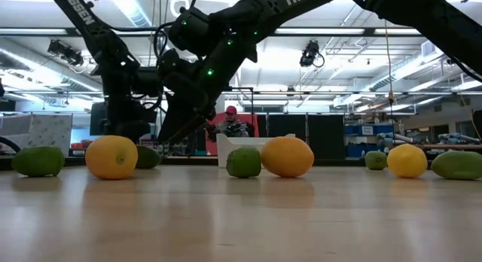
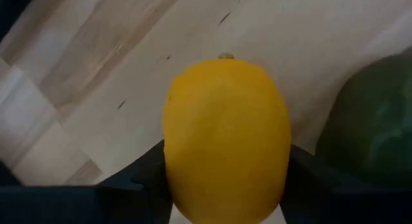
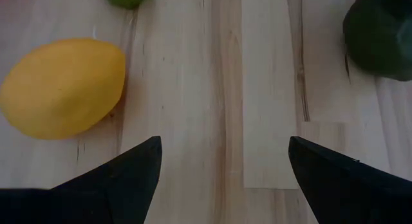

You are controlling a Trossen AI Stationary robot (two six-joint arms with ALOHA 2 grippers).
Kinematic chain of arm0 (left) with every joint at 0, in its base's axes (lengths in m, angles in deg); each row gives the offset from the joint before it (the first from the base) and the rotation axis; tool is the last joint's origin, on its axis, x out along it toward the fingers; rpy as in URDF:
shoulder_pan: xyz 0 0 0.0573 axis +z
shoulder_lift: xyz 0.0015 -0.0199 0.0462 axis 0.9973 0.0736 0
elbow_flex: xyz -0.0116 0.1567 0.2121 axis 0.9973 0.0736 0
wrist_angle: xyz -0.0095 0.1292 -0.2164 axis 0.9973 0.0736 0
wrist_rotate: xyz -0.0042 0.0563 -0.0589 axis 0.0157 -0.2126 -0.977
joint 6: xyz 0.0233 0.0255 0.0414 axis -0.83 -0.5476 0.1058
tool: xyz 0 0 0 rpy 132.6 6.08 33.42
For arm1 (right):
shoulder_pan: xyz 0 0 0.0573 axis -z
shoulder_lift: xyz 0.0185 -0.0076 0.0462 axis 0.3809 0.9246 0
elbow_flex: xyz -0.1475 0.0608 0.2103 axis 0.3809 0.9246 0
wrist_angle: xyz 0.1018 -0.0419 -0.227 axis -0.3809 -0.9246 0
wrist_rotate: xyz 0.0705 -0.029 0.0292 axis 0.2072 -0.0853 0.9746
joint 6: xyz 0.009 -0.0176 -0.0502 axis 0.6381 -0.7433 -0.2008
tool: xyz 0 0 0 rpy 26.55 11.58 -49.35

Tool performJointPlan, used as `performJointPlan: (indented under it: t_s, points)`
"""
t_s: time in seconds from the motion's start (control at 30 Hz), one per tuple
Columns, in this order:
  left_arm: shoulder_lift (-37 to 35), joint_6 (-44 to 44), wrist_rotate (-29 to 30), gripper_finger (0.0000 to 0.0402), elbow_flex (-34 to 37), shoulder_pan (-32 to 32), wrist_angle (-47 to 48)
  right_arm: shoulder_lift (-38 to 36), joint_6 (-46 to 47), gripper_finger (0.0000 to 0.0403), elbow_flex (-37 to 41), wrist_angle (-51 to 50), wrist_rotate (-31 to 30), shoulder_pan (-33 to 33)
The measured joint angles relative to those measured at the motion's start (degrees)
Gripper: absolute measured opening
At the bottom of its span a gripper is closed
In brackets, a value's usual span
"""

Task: Sort produce into baskets
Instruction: Put the lemon into the red bin

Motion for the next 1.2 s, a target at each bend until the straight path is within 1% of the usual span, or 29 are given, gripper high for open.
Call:
performJointPlan:
  t_s: [0.17, 0.37, 0.5, 0.57, 0.6, 0.67, 0.73, 0.8, 0.9, 1.0, 1.07, 1.2]
  points:
    - [-4.59, -0.17, 0.06, 0.0209, -3.14, 0.0, 4.15, 0.02, 0.09, 0.0347, 0.0, -0.24, 0.0, -0.12]
    - [-13.15, 1.38, 0.06, 0.0216, -6.65, -1.0, 12.63, 0.02, 0.31, 0.0347, 0.0, -0.35, 0.0, -0.16]
    - [-19.55, 2.1, -0.01, 0.0217, -6.58, -4.56, 17.98, 0.02, 0.73, 0.0347, 0.0, -0.35, -0.02, -0.14]
    - [-22.01, 4.41, -0.03, 0.0218, -6.5, -7.15, 22.06, 0.02, 0.73, 0.0347, 0.0, -0.33, -0.04, -0.14]
    - [-23.28, 6.12, -0.03, 0.0218, -6.5, -8.66, 24.01, 0.02, 0.69, 0.0347, 0.0, -0.33, -0.41, -0.14]
    - [-26.06, 11.25, -0.06, 0.0218, -6.5, -12.71, 29.29, 0.02, 0.45, 0.0347, 0.0, -0.62, -3.07, -0.14]
    - [-28.75, 16.22, -0.59, 0.0218, -6.5, -17.88, 34.56, 0.02, 0.42, 0.0347, 0.0, -1.8, -6.03, -0.14]
    - [-31.54, 22.26, -0.66, 0.0218, -6.48, -23.5, 37.59, 0.02, 0.3, 0.0347, 0.41, -1.76, -7.04, -0.14]
    - [-35.37, 31.25, -0.74, 0.0219, -6.5, -31.01, 40.07, 0.07, 0.08, 0.0347, 1.93, 0.96, -6.66, 0.05]
    - [-37.38, 39.08, -2.66, 0.0219, -6.5, -38.25, 42.58, 0.13, 1.14, 0.0347, 3.2, 2.65, -5.47, 0.45]
    - [-37.51, 42.21, -6.93, 0.0219, -6.5, -42.83, 44.88, 0.11, 2.3, 0.0347, 4.26, 4.05, -4.56, 0.56]
    - [-36.24, 49.66, -9.11, 0.0219, -6.47, -51.63, 44.43, 0.13, 2.83, 0.0347, 5.34, 5.09, -4.55, 0.58]
